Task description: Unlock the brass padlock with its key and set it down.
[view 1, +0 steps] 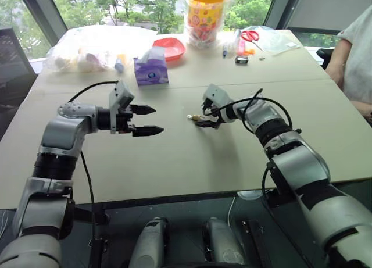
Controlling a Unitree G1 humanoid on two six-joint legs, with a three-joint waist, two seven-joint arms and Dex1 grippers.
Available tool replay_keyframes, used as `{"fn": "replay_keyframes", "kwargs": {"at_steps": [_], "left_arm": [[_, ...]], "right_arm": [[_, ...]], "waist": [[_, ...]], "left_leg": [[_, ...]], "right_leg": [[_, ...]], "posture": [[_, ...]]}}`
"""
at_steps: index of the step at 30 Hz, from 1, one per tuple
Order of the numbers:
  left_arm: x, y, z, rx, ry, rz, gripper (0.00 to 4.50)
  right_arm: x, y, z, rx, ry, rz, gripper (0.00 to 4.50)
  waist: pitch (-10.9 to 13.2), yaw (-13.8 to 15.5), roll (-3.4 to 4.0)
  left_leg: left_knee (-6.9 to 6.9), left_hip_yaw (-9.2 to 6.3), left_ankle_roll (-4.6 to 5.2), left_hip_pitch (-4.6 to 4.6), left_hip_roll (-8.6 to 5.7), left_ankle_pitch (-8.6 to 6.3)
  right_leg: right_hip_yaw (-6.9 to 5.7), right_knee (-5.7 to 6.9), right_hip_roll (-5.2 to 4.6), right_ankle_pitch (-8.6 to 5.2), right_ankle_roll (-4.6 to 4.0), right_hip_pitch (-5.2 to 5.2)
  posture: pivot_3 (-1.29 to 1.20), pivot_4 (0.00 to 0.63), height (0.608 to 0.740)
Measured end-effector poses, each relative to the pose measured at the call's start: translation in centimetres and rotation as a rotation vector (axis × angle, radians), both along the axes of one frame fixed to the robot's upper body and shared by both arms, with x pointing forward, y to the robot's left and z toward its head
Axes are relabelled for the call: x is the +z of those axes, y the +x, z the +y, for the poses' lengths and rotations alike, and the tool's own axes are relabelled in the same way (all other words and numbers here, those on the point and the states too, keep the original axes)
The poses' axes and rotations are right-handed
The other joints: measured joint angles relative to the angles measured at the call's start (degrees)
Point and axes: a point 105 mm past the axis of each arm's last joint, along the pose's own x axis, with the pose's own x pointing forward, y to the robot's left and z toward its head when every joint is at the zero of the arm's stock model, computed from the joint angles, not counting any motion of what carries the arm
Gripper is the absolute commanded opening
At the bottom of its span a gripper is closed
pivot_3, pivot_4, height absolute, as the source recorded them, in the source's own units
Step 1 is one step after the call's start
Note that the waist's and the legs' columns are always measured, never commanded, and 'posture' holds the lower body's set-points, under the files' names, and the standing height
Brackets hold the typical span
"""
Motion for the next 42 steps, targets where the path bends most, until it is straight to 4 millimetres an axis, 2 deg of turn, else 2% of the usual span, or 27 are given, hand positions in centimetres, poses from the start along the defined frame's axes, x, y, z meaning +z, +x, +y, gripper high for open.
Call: {"fn": "replay_keyframes", "kwargs": {"at_steps": [1,6,7,13,16,18,21,23,25,29,33,36,38,42], "left_arm": [[0.1,0.0,0.0,0.004,0.0,-0.005,4.5],[0.4,0.0,0.2,0.014,0.008,-0.02,4.5],[0.4,0.0,0.2,0.017,0.008,-0.021,4.5],[0.4,0.2,0.1,0.026,0.004,-0.022,4.5],[0.2,0.8,0.1,0.039,-0.033,0.005,4.5],[0.5,1.5,0.1,0.056,-0.083,0.025,4.5],[1.7,2.7,-0.2,0.066,-0.17,0.04,4.5],[2.8,3.7,-1.4,0.051,-0.259,0.058,4.5],[3.8,4.6,-2.0,0.049,-0.323,0.079,4.5],[5.1,5.4,-3.8,-0.02,-0.413,0.136,4.5],[5.8,5.4,-5.5,-0.107,-0.452,0.172,4.5],[5.9,5.4,-6.0,-0.136,-0.446,0.171,3.75],[5.8,5.6,-6.5,-0.14,-0.439,0.175,3.03],[5.3,5.4,-7.9,-0.178,-0.425,0.184,3.03]], "right_arm": [[-0.1,-0.1,0.2,0.015,-0.003,-0.005,3.63],[-0.6,-0.4,1.6,0.084,-0.021,-0.018,1.01],[-0.6,-0.4,1.7,0.089,-0.024,-0.023,0.7],[-0.4,-0.3,1.5,0.101,-0.044,-0.045,0.71],[0.3,-0.1,0.8,0.141,-0.115,-0.111,0.71],[2.1,0.2,-0.3,0.167,-0.174,-0.214,0.71],[6.7,-0.1,-1.5,0.233,-0.273,-0.443,0.71],[8.9,-1.7,-1.6,0.291,-0.339,-0.568,0.71],[10.2,-3.8,-0.5,0.343,-0.349,-0.641,0.71],[10.7,-7.0,0.4,0.373,-0.346,-0.682,0.71],[11.9,-8.3,0.9,0.35,-0.323,-0.72,0.71],[12.3,-8.3,0.9,0.323,-0.313,-0.732,0.71],[12.4,-8.0,0.7,0.295,-0.312,-0.734,0.71],[12.8,-7.9,0.8,0.275,-0.308,-0.749,0.71]], "waist": [[0.0,-0.03,0.0],[0.0,-0.42,0.0],[0.0,-0.46,0.0],[0.0,-0.35,0.0],[0.03,0.18,0.04],[0.05,0.72,0.05],[0.05,1.18,0.05],[0.05,1.79,0.03],[0.05,1.95,0.03],[0.06,1.96,0.0],[0.07,1.9,-0.01],[0.07,1.89,-0.01],[0.07,1.99,-0.01],[0.08,2.05,-0.02]], "left_leg": [[0.0,0.0,-0.01,0.01,0.01,0.0],[-0.02,0.01,-0.04,0.23,0.03,0.01],[-0.02,0.01,-0.04,0.28,0.03,0.01],[-0.04,0.02,-0.05,0.42,0.02,0.0],[-0.05,0.04,-0.05,0.37,-0.01,0.01],[-0.03,0.02,-0.05,0.17,-0.07,0.01],[0.12,0.0,-0.05,-0.54,-0.16,0.03],[0.1,0.02,-0.04,-0.61,-0.23,0.03],[0.04,0.03,-0.04,-0.64,-0.28,0.03],[0.12,0.08,-0.04,-0.63,-0.32,0.03],[0.23,0.05,-0.03,-0.59,-0.3,0.03],[0.25,0.05,-0.03,-0.58,-0.29,0.03],[0.24,0.04,-0.03,-0.6,-0.29,0.03],[0.24,0.04,-0.02,-0.63,-0.3,0.03]], "right_leg": [[0.0,0.0,0.01,0.0,0.0,0.0],[0.02,0.0,0.02,0.01,-0.02,0.2],[0.02,0.0,0.02,0.01,-0.02,0.26],[0.04,0.0,-0.02,0.0,-0.03,0.37],[0.05,0.0,-0.04,0.01,-0.03,0.29],[0.04,-0.01,-0.08,0.0,-0.03,0.13],[0.04,0.02,-0.1,0.02,0.02,-0.5],[0.03,-0.01,-0.1,-0.03,0.09,-0.54],[0.0,-0.04,-0.09,-0.04,0.11,-0.56],[-0.03,-0.02,-0.1,-0.04,0.11,-0.52],[-0.04,0.03,-0.09,-0.03,0.1,-0.46],[-0.04,0.03,-0.09,-0.03,0.1,-0.44],[-0.05,0.02,-0.09,-0.03,0.1,-0.45],[-0.05,0.01,-0.11,-0.03,0.1,-0.45]], "posture": [[0.0,0.15,0.74],[0.0,0.15,0.74],[0.0,0.15,0.74],[0.0,0.15,0.74],[0.0,0.15,0.74],[0.0,0.15,0.74],[0.0,0.15,0.74],[0.0,0.15,0.74],[0.0,0.15,0.74],[0.0,0.15,0.74],[0.0,0.15,0.74],[0.0,0.15,0.74],[0.0,0.15,0.74],[0.0,0.15,0.74]]}}
